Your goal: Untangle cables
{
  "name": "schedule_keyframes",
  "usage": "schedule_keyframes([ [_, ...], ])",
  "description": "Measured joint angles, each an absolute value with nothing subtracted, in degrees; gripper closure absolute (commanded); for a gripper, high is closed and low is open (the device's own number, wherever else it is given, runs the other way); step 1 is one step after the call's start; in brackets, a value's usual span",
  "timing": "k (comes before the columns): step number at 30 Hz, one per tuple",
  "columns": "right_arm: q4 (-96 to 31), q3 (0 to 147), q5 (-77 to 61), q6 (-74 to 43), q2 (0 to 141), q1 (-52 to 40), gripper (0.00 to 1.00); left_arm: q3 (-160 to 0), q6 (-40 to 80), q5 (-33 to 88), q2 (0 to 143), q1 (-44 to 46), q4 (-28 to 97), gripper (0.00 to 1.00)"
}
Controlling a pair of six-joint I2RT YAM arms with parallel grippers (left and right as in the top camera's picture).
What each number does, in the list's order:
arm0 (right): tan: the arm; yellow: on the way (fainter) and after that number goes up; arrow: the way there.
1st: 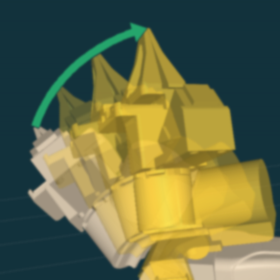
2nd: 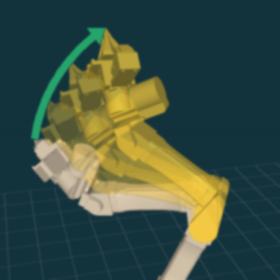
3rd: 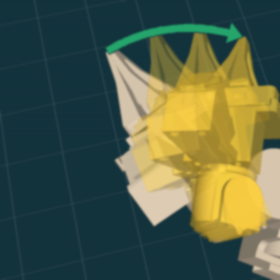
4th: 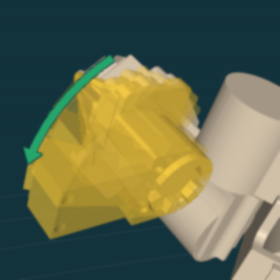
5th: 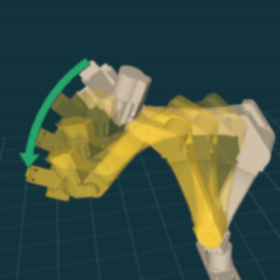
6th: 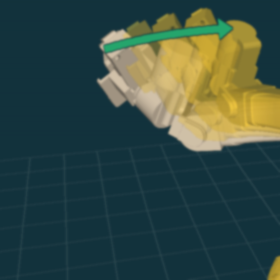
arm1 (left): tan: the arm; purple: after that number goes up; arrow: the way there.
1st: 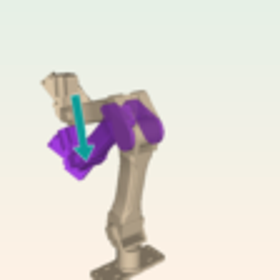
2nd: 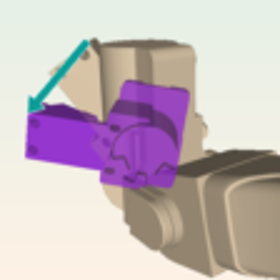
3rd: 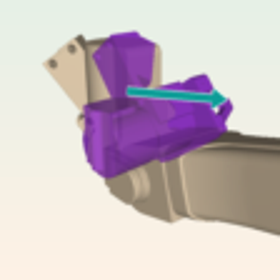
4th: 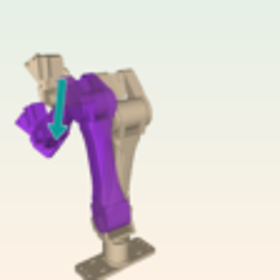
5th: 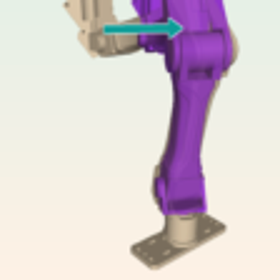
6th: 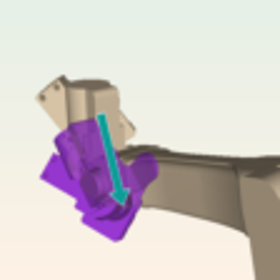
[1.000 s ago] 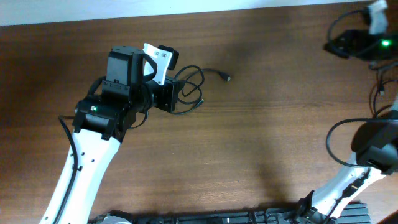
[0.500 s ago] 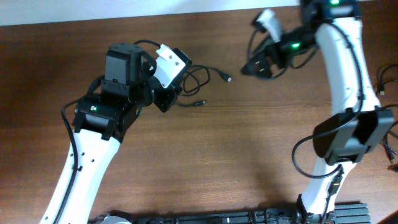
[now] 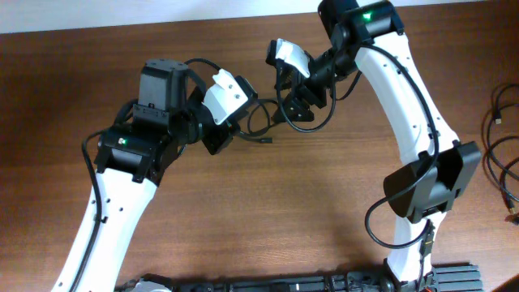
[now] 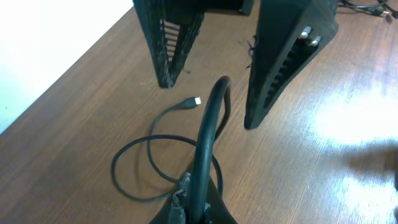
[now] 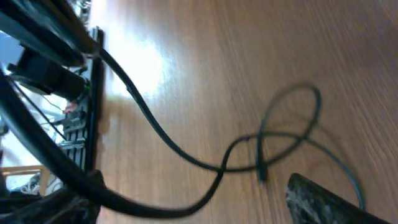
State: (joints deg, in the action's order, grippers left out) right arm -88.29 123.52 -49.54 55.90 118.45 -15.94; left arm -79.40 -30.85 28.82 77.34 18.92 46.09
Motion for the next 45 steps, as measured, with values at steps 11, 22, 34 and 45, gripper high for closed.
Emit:
schedule_keyframes([
  [11,-88.5,123.5,-50.9,56.4,118.5,-18.9,0.96,-79.4,-31.3,29.5,77.3,18.9,46.0,0.75],
  [22,-82.8,123.5,-38.2,47.4,118.5,-17.0,0.96,-79.4,-31.9,29.8,77.3,18.9,48.7,0.01],
  [34,-74.7,127.8,-11.0,14.9,118.5,3.2,0.96,-79.4,-18.5,28.4,77.3,18.9,48.6,0.01],
  [45,-72.5,137.3,-10.0,0.5,118.5,20.7,0.96,-79.4,-16.4,28.0,77.3,18.9,48.7,0.01],
])
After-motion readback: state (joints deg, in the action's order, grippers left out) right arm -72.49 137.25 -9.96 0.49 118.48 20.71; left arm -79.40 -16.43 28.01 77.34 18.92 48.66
